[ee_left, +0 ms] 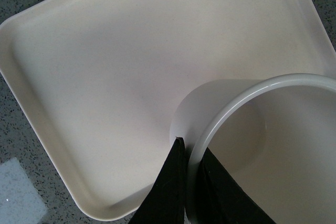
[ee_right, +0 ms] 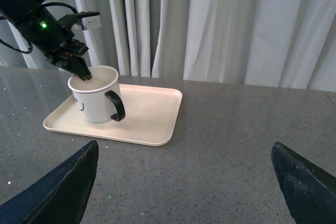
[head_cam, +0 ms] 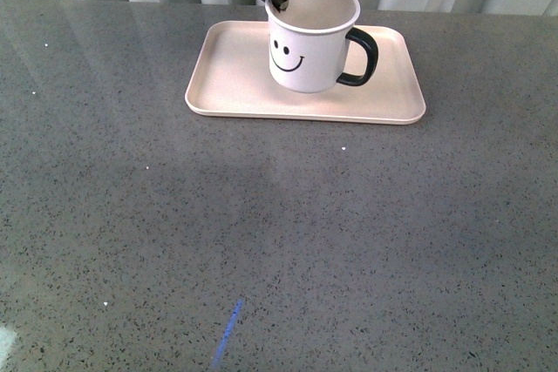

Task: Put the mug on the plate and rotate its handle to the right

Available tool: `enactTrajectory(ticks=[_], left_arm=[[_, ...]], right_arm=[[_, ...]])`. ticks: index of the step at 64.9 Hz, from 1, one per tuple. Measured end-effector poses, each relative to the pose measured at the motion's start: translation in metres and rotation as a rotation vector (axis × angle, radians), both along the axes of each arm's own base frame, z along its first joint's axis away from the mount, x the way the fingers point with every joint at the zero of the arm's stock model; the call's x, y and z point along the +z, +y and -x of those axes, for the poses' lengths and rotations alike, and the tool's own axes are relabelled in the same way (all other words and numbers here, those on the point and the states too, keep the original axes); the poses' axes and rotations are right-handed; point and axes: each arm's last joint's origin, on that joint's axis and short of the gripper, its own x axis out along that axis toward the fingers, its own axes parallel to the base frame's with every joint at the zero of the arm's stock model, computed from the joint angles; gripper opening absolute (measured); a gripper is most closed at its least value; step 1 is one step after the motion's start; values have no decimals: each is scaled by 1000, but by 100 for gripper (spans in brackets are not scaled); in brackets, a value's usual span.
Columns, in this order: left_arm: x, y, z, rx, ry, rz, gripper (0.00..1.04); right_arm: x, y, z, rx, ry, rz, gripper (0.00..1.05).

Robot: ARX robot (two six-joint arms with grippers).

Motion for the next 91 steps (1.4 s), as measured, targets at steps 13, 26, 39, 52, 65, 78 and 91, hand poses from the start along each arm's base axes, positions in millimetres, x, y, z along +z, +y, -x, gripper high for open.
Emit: enactTrajectory(ticks=[13,26,39,52,65,78,91], left_arm=[[-9,-5,-9,-4,14,-7,2],[-16,-10,-16,-10,27,-12,2],[-25,-12,-20,-12,46,-20,2],[-28,-13,-22,-16,39,-14,2],[-24,-14,-22,-19,24,-8,2],[-29,-15,-22,-22,32,-13,2],[-30,-16,-22,-23,32,-16,2]], right_arm=[[0,0,0,0,0,0,96],[0,0,0,0,0,0,96],[0,0,0,0,0,0,96],[0,0,0,0,0,0,96],[0,0,0,0,0,0,96],[0,0,0,0,0,0,96],[0,0,0,0,0,0,96]])
